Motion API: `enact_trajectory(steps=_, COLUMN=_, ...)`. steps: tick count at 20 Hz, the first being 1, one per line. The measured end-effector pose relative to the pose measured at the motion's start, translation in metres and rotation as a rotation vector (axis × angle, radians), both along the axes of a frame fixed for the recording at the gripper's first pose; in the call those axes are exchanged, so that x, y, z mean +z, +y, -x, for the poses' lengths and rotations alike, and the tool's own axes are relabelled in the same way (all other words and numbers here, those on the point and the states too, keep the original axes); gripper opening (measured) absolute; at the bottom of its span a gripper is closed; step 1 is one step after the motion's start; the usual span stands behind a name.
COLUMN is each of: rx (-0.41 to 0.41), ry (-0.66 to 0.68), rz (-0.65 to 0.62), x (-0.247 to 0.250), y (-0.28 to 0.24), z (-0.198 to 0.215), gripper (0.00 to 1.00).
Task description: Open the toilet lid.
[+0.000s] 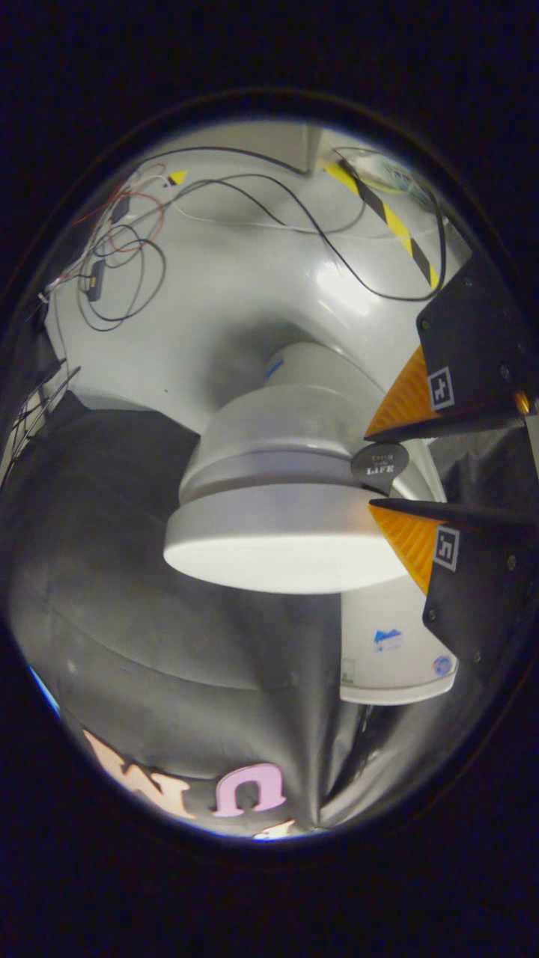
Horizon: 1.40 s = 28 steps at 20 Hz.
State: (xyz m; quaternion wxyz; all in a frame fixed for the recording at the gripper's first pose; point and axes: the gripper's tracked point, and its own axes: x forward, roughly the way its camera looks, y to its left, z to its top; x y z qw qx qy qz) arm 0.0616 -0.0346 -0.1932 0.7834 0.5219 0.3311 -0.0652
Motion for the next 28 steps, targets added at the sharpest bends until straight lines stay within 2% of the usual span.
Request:
enact_trajectory(steps=1, rx=-0.026, ry=0.018, rz=0.005, x=0.000, y=-0.015, z=0.008, gripper=0.30)
enact_trajectory(steps=3, rx=-0.034, ry=-0.013, rz=-0.107, x=0.003, y=-0.007, z=-0.002, gripper=0.06)
enact_trajectory(steps=5, rx=-0.036, ry=-0.042, rz=-0.116, x=0.004, y=-0.007, z=-0.004, gripper=0.06)
enact_trajectory(steps=9, rx=0.037, ry=-0.066, rz=-0.063, x=0.014, y=0.004, z=0.001, gripper=0.06)
enact_trajectory(steps=13, rx=0.071, ry=-0.109, rz=-0.048, x=0.025, y=0.008, z=0.000, gripper=0.06)
enact_trajectory(steps=16, rx=0.105, ry=-0.107, rz=0.024, x=0.025, y=0.008, z=0.002, gripper=0.06)
enact_trajectory(steps=28, rx=0.123, ry=-0.104, rz=0.033, x=0.023, y=0.013, z=0.004, gripper=0.06)
